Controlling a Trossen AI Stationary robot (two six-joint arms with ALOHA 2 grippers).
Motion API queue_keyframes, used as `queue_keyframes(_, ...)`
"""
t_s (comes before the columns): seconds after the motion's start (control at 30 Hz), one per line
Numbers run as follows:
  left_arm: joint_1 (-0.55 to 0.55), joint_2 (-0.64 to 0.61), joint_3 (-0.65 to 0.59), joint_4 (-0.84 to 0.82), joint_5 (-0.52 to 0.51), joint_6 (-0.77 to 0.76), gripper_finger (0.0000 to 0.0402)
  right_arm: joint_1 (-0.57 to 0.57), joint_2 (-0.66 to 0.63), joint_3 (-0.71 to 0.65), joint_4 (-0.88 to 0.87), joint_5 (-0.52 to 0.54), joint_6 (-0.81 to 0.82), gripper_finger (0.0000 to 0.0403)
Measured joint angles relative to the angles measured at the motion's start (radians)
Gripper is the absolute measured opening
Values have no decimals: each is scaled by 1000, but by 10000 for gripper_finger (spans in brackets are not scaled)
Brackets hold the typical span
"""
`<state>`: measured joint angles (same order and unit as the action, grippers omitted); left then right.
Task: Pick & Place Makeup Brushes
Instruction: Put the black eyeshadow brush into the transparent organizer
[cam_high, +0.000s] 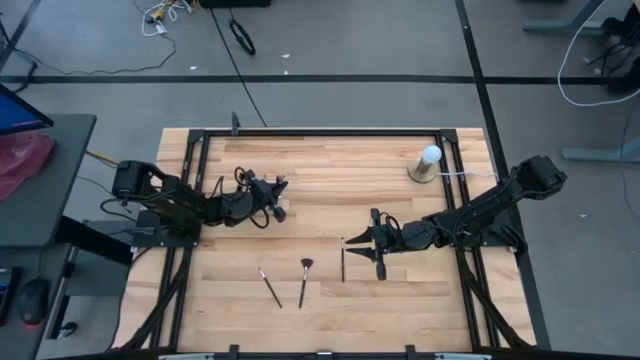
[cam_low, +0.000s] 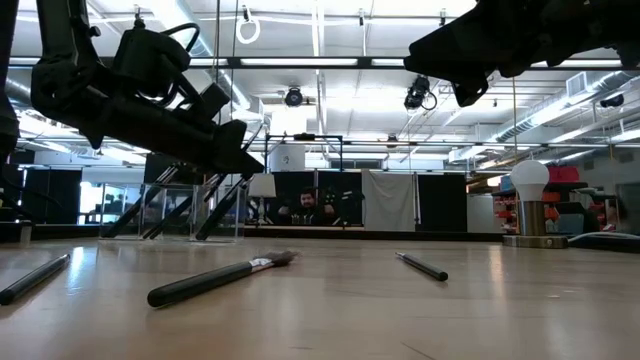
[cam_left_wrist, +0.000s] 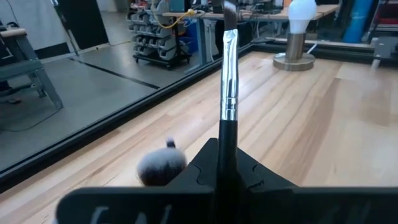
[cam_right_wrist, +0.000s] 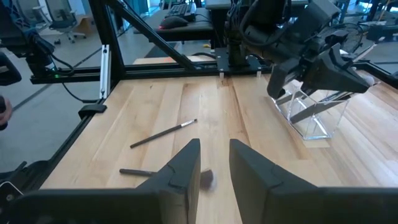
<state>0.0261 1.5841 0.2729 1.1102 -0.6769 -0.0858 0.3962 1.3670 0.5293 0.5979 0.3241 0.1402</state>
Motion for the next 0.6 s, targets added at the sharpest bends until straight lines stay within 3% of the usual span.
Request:
queue_keyframes(0.2,0,0,0,-1,-37,-7,27,0,0,0,0,0,0,85)
queue_keyframes(0.6,-10,-47,13,7,-116,64,117,0,0,0,0,0,0,85)
